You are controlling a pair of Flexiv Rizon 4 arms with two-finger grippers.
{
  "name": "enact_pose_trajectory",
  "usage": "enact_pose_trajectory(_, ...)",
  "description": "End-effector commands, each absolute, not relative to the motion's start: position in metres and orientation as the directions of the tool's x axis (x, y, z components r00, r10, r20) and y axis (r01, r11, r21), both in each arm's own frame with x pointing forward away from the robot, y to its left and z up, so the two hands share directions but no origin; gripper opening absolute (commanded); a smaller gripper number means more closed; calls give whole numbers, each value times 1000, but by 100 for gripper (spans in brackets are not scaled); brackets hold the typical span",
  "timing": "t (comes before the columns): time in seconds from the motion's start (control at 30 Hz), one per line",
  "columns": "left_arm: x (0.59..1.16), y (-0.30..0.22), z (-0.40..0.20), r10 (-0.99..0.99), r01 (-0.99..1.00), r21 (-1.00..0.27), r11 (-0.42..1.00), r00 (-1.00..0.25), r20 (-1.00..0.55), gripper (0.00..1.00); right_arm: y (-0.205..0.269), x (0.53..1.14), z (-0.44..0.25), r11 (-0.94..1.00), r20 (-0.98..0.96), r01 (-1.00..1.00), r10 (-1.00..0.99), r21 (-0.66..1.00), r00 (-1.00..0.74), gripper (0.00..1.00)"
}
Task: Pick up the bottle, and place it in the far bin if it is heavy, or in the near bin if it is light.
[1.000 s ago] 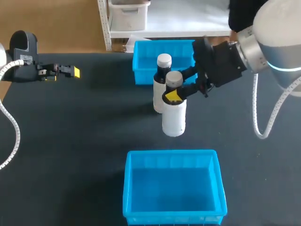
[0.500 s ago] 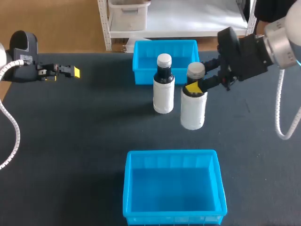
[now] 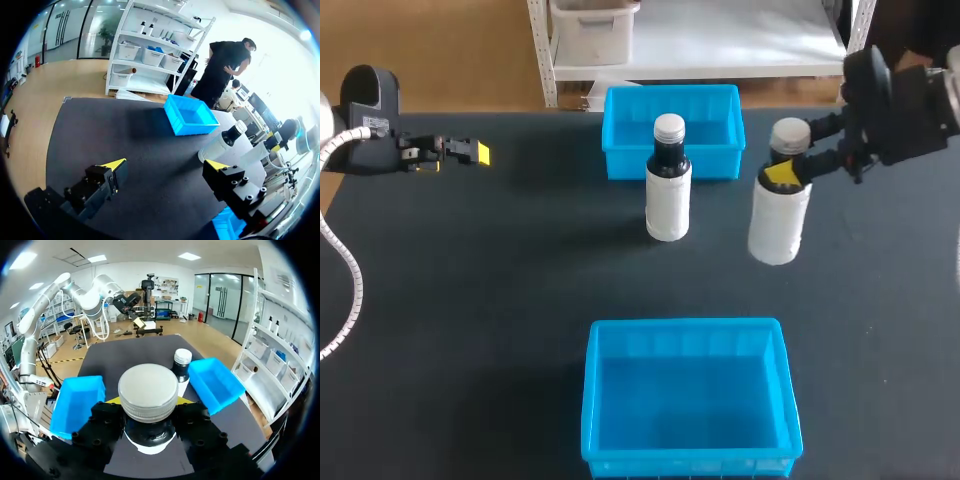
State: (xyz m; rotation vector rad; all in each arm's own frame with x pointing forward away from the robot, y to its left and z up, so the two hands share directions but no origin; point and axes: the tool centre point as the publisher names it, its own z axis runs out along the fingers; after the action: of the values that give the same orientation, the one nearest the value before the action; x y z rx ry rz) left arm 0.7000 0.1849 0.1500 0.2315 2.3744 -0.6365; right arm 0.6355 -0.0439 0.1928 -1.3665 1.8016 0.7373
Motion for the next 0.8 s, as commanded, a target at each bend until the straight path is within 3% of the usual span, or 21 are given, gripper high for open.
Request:
enact_pose_trajectory(0.03,700,185,150,0,321,-383,866,-767,-642,100,-58,636,198,274,-827,-962,-540,7,-160,0)
enact_pose_trajectory(0.8,700,185,150,0,321,-383,866,-767,-642,100,-128,690,195,348,-811,-938,-547,6,-208,0)
